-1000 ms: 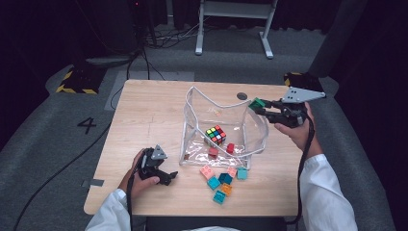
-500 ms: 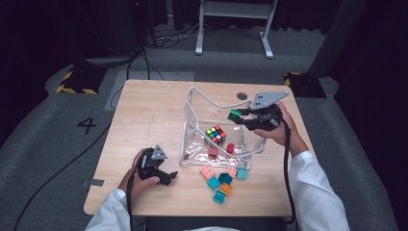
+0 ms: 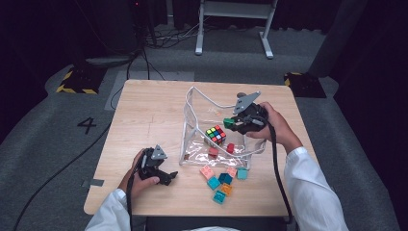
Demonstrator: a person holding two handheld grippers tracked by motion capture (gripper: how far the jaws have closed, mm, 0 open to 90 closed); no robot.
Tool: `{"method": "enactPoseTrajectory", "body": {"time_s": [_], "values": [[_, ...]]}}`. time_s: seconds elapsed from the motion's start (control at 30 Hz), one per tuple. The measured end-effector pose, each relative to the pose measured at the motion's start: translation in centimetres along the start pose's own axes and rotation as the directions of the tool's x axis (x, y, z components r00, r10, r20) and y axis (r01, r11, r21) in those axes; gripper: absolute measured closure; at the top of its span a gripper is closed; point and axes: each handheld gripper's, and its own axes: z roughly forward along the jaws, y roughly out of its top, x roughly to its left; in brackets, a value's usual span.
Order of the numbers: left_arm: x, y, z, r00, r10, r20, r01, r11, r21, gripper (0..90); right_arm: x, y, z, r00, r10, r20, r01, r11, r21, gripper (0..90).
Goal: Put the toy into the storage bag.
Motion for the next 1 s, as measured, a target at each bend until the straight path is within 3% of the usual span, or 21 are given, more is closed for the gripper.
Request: {"method": "enactPoseTrajectory", "body": {"time_s": [0.2,0.4,0.63,1.0], "values": [[0.0,0.0,0.0,1.0,0.0,0.0,0.0,1.0,0.0,0.3,-0.7,-0.8,0.2,0.9999,0.003,-0.012,-0.002,0.994,0.108,66.6],[0.0,0.0,0.0,1.0,0.0,0.0,0.0,1.0,0.0,0.3,-1.0,-1.7,-0.3,0.9995,0.032,-0.002,-0.031,0.987,0.156,66.6],[0.0,0.0,0.0,1.0,0.0,0.0,0.0,1.0,0.0,0.3,-1.4,-3.3,-1.0,0.9982,0.06,-0.011,-0.057,0.985,0.166,66.5],[0.0,0.0,0.0,1.0,0.0,0.001,0.0,1.0,0.0,0.3,-1.3,-3.6,-1.0,0.9979,0.063,-0.011,-0.06,0.983,0.173,64.5]]}}
